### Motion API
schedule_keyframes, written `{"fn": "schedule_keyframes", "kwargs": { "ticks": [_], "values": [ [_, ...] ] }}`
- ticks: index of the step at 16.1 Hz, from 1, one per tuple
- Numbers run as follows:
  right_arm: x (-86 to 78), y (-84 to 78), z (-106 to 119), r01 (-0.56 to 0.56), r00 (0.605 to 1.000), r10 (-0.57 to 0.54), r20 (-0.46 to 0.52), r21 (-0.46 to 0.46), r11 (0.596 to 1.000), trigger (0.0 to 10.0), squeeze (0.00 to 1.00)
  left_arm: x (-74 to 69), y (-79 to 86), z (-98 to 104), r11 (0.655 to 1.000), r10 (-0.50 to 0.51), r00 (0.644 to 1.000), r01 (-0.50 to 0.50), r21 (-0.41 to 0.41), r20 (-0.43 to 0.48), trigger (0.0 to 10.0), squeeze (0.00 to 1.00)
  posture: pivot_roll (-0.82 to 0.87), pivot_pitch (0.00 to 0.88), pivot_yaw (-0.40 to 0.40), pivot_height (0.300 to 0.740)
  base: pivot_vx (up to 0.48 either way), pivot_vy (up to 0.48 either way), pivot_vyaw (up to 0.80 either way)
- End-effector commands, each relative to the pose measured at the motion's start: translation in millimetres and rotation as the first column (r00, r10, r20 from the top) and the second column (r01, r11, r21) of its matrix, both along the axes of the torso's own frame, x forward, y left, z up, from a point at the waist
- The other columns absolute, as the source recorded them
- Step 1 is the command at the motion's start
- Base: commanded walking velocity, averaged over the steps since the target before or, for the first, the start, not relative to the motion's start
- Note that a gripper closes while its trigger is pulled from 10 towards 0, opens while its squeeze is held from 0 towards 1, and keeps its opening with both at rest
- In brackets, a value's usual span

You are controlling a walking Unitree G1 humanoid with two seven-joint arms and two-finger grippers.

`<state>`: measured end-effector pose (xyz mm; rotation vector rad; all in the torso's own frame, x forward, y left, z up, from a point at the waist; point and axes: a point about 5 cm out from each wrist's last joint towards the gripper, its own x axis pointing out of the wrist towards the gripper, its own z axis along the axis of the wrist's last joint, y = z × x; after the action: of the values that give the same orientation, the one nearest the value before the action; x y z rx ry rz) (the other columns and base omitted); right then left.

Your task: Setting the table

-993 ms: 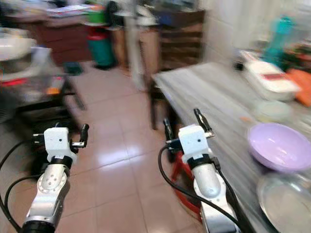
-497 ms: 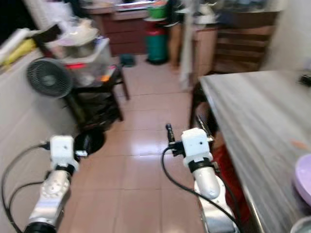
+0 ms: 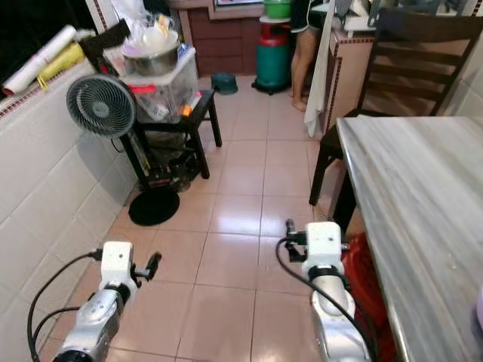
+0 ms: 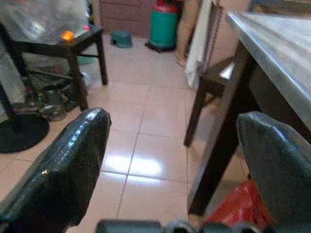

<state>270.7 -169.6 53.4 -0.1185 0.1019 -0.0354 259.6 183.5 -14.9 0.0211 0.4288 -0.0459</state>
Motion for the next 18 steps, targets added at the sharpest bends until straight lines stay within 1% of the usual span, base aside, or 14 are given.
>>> {"fn": "schedule_keyframes", "kwargs": {
  "ticks": [1, 3, 5, 8, 10, 11, 14, 15, 18],
  "values": [
    [2.9, 6.8, -0.2, -0.009, 1.000, 0.009, 0.013, 0.036, 0.999, 10.0, 0.00, 1.9, 5.1, 1.2, 1.000, -0.001, 1.000, 0.001, -0.003, 0.008, 10.0, 0.00, -0.07, 0.000, 0.072, 0.740, 0.000, 0.000, 0.00],
    [2.8, 5.3, -5.2, 0.008, 1.000, -0.008, -0.009, 0.047, 0.999, 10.0, 0.00, -1.2, 2.3, -2.9, 1.000, -0.016, 1.000, 0.016, -0.016, -0.010, 10.0, 0.00, -0.07, 0.000, 0.074, 0.740, 0.000, 0.000, 0.00],
    [4.5, 6.4, -7.2, 0.000, 1.000, 0.000, -0.005, 0.028, 1.000, 10.0, 0.00, -3.2, 0.1, -5.7, 0.999, -0.033, 0.999, 0.032, -0.024, -0.018, 10.0, 0.00, -0.08, 0.000, 0.074, 0.740, 0.000, 0.332, 0.00],
    [4.5, 7.0, -9.8, -0.004, 1.000, 0.004, 0.002, 0.020, 1.000, 10.0, 0.00, -5.1, 0.5, -9.8, 0.999, -0.030, 0.999, 0.028, -0.032, -0.041, 10.0, 0.00, -0.08, 0.000, 0.072, 0.740, 0.000, 0.480, 0.51],
    [3.1, 6.0, -16.3, -0.007, 1.000, 0.007, -0.019, 0.012, 1.000, 10.0, 0.00, -5.6, -1.7, -12.2, 0.999, -0.040, 0.997, 0.038, -0.026, -0.061, 10.0, 0.00, -0.08, 0.000, 0.070, 0.740, 0.000, 0.480, 0.53],
    [2.7, 5.4, -21.5, -0.005, 0.999, 0.005, -0.037, 0.004, 1.000, 10.0, 0.00, -7.6, -4.7, -15.5, 0.998, -0.059, 0.995, 0.058, -0.015, -0.086, 10.0, 0.00, -0.08, 0.000, 0.070, 0.740, 0.000, 0.480, 0.44],
    [3.4, 2.9, -26.3, 0.013, 0.999, -0.013, -0.052, 0.002, 1.000, 10.0, 0.00, -11.5, -7.5, -21.4, 0.996, -0.085, 0.987, 0.086, 0.001, -0.134, 10.0, 0.00, -0.08, 0.000, 0.068, 0.740, 0.000, 0.480, 0.00],
    [3.6, 1.7, -28.6, 0.020, 0.998, -0.019, -0.062, 0.009, 1.000, 10.0, 0.00, -13.4, -7.0, -23.9, 0.996, -0.085, 0.984, 0.088, 0.010, -0.159, 10.0, 0.00, -0.09, 0.000, 0.068, 0.740, 0.000, 0.480, 0.00],
    [3.1, -0.7, -33.4, 0.033, 0.996, -0.032, -0.078, 0.007, 0.999, 10.0, 0.00, -18.2, -4.1, -28.5, 0.995, -0.086, 0.977, 0.093, 0.026, -0.196, 10.0, 0.00, -0.09, 0.000, 0.070, 0.740, 0.000, 0.480, 0.00]
  ]
}}
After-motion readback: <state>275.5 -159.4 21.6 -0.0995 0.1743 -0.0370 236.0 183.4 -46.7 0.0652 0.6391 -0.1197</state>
